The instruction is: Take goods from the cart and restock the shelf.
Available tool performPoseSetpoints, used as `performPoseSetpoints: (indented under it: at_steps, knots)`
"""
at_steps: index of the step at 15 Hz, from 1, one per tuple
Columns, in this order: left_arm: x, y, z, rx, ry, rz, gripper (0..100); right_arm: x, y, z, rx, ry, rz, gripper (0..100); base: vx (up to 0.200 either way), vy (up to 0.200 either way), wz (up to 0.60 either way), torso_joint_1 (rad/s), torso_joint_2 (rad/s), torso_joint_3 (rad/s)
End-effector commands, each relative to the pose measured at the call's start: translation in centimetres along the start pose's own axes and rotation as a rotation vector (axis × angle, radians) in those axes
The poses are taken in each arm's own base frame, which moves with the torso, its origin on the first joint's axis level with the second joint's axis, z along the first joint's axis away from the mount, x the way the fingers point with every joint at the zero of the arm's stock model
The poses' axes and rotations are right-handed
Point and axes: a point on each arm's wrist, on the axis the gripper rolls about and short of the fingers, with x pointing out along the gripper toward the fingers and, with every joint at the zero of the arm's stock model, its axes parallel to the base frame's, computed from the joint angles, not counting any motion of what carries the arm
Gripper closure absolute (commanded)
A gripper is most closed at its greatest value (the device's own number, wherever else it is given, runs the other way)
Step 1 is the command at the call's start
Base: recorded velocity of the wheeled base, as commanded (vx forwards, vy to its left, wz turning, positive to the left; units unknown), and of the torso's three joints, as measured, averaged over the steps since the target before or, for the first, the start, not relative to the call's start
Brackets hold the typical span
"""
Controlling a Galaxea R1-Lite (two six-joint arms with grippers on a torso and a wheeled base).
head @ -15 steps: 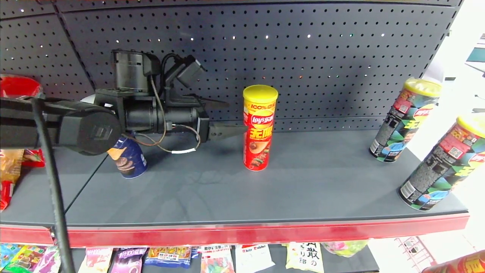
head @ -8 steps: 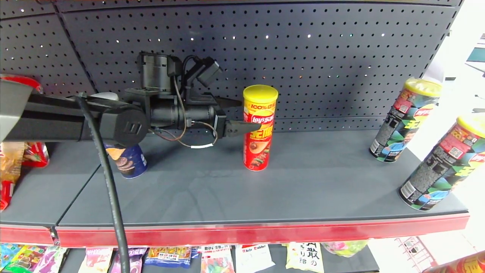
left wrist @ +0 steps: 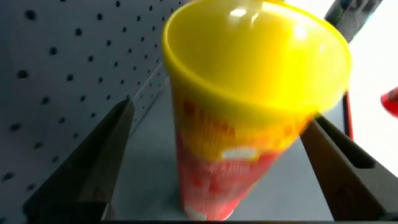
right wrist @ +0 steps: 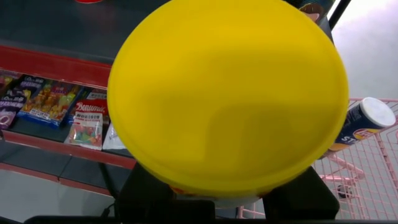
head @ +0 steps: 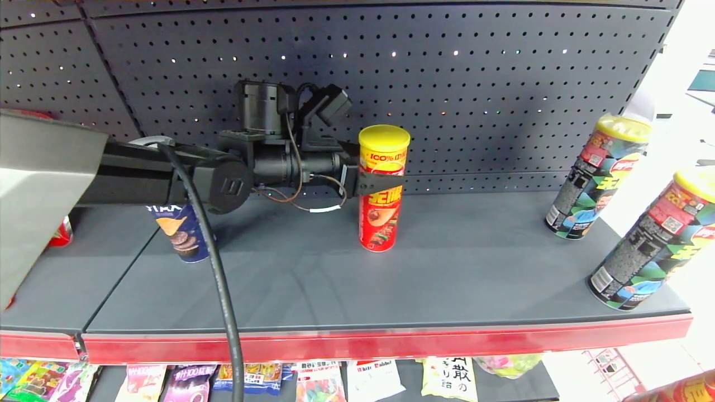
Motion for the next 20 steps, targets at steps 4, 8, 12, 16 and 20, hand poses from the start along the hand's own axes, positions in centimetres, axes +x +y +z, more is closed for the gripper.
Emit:
performPoseSetpoints:
  at_steps: [4, 8, 12, 16, 20]
  knots:
    - [2.0, 0.0, -0.1, -0.012, -0.014, 0.009, 0, 0.0, 0.0, 0.0, 0.000, 0.000, -0.001, 100, 0.000, 0.000, 0.00, 0.000, 0.00, 0.000]
    - [2.3, -0.3, -0.1, -0.014, -0.008, 0.003, 100, 0.0, 0.0, 0.0, 0.006, -0.002, -0.003, 100, 0.000, 0.000, 0.00, 0.000, 0.00, 0.000]
    - [1.8, -1.4, 0.7, -0.005, -0.021, -0.044, 100, -0.1, 0.0, 0.1, 0.009, -0.005, -0.005, 100, 0.000, 0.000, 0.00, 0.000, 0.00, 0.000]
    - [-0.8, -3.4, 1.4, -0.009, -0.017, -0.102, 100, -0.1, 0.0, 0.3, 0.009, -0.011, -0.004, 100, 0.000, 0.000, 0.00, 0.000, 0.00, 0.000]
    - [-1.5, -6.9, 0.6, -0.020, 0.001, -0.199, 100, -0.1, 0.0, 0.3, 0.009, -0.011, -0.001, 100, 0.000, 0.000, 0.00, 0.000, 0.00, 0.000]
